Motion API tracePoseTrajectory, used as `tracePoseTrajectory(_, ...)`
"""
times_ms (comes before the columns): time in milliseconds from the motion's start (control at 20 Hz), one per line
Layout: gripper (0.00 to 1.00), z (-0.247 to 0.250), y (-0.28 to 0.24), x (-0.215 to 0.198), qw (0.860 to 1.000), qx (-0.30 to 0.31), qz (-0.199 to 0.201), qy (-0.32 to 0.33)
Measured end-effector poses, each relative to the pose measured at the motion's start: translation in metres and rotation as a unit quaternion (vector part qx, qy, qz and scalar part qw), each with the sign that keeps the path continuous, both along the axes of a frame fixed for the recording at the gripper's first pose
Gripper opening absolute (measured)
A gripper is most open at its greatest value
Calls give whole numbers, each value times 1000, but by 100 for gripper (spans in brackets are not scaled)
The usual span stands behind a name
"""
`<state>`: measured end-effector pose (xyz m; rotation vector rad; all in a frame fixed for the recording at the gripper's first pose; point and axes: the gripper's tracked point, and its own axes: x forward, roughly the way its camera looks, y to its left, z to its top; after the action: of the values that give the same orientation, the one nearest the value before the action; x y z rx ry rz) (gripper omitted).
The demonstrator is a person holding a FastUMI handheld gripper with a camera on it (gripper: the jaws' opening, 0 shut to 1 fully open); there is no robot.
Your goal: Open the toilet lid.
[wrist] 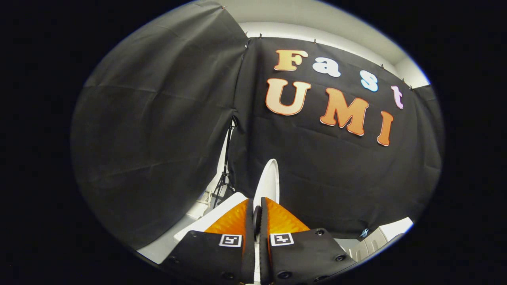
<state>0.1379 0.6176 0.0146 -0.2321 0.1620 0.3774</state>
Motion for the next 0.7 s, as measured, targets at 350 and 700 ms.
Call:
tracePoseTrajectory(350,62,13,-7,-9,999,43,25,-9)
tracePoseTrajectory(700,98,50,-40,-12,993,110,38,-12)
